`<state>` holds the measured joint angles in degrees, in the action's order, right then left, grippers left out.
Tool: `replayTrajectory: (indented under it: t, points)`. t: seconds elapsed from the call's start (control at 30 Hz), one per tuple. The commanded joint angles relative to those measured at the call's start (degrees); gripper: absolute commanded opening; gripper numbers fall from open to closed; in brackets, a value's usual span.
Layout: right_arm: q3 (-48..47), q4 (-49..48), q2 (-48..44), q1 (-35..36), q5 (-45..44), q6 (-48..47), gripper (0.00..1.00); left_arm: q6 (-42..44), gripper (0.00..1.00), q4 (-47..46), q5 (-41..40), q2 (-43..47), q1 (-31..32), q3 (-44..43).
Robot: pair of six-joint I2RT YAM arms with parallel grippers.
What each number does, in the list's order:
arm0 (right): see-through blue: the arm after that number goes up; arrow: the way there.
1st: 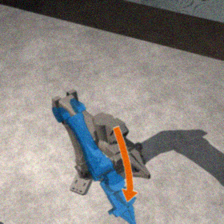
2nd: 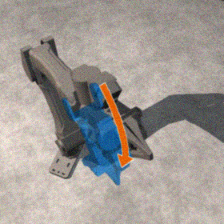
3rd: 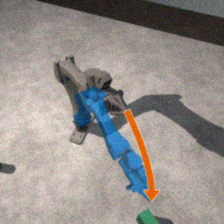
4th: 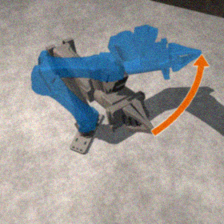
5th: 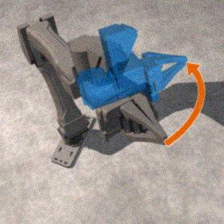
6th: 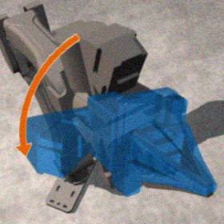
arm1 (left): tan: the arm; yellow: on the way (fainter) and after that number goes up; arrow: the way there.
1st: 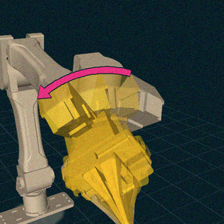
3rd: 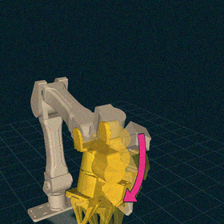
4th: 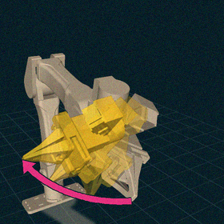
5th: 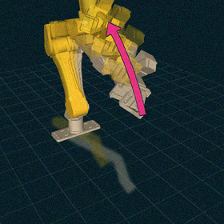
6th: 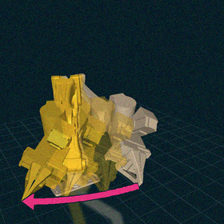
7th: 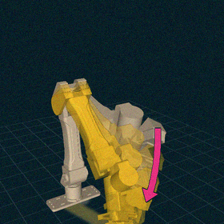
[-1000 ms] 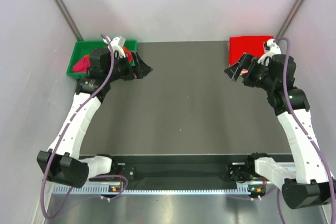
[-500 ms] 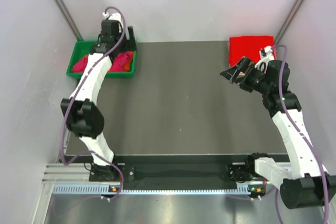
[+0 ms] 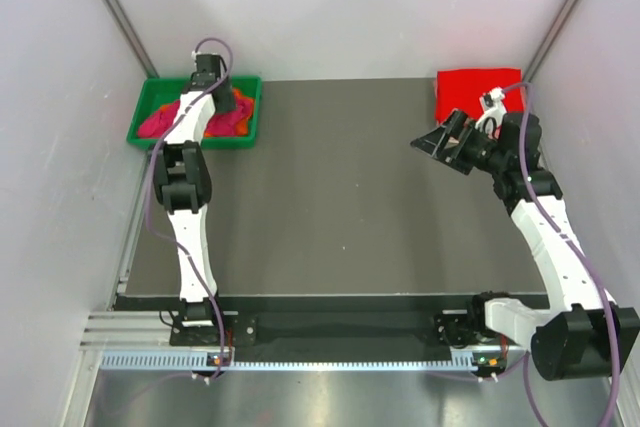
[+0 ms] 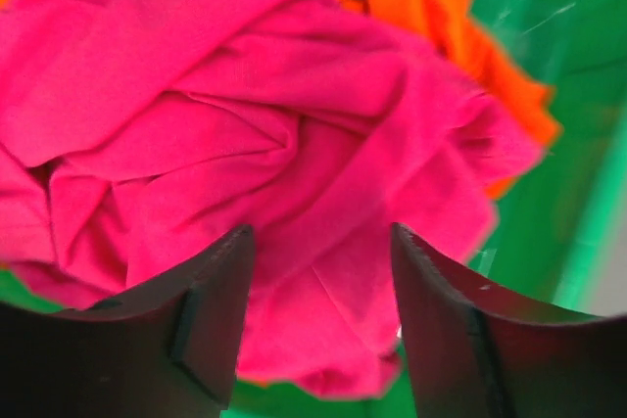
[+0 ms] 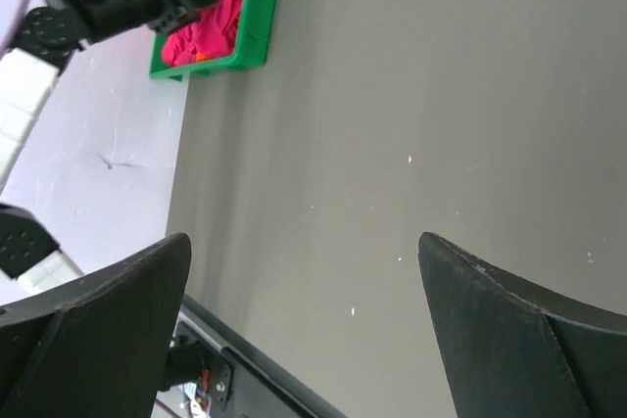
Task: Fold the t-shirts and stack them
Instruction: Grab the tshirt from the pile
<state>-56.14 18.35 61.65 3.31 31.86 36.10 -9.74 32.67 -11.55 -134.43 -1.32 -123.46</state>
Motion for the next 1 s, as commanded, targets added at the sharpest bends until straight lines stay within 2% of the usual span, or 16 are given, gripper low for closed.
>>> replayTrajectory:
  t: [0.0,0.07,0.1,0.13,0.17,0.37,0.53,0.77,0.83,0.87,0.93,0.97]
  points:
    - [-3.6,-2.9,1.1,-0.3,1.7,-1.4,1.0,4.4,0.61,-4.6,1.3,-0.6,-0.6,-1.1]
    - [-3.9,-2.7,1.7,-0.2,1.5,-1.4,1.0,6.4,0.52,-5.4,0.7,-2.5,-0.7,-2.0]
    - [-3.9,-2.9,1.6,-0.3,1.5,-1.0,1.0,6.9,0.38,-5.3,0.7,-3.1,-0.7,-3.4]
    - [-3.9,-2.8,1.5,-0.4,1.5,-0.8,1.0,8.1,0.31,-5.5,0.7,-3.4,-0.6,-3.7]
    - [-3.9,-3.0,1.4,-0.3,1.5,-0.2,1.0,8.6,0.16,-5.6,0.4,-3.4,-0.7,-4.6]
    - [-1.0,-6.8,-2.1,-0.3,2.6,2.2,1.0,9.2,0.0,-7.3,-1.1,3.8,0.8,-5.7]
    - [-0.7,-5.1,-5.5,-0.3,0.1,3.2,1.0,10.9,0.0,-7.4,2.0,11.7,3.9,-9.3]
    - [-1.3,-1.8,-9.2,-0.3,-1.0,4.0,1.0,11.3,0.0,-6.7,5.7,21.8,8.1,-9.1]
    - [-1.3,-1.0,-10.0,-0.3,-1.2,3.9,1.0,7.7,0.0,-6.8,10.3,26.2,8.7,-8.2]
    - [-1.3,-0.7,-10.1,-0.3,-1.7,3.5,1.0,5.6,0.0,-7.9,17.2,28.0,9.0,-6.5]
    - [-1.9,1.6,-10.2,-0.3,-3.8,3.3,1.0,-1.2,0.0,-11.6,24.1,33.3,9.8,-4.0]
    - [-2.4,3.0,-10.1,-0.4,-4.8,2.5,1.0,-4.0,0.0,-13.4,30.6,35.1,10.3,-0.8]
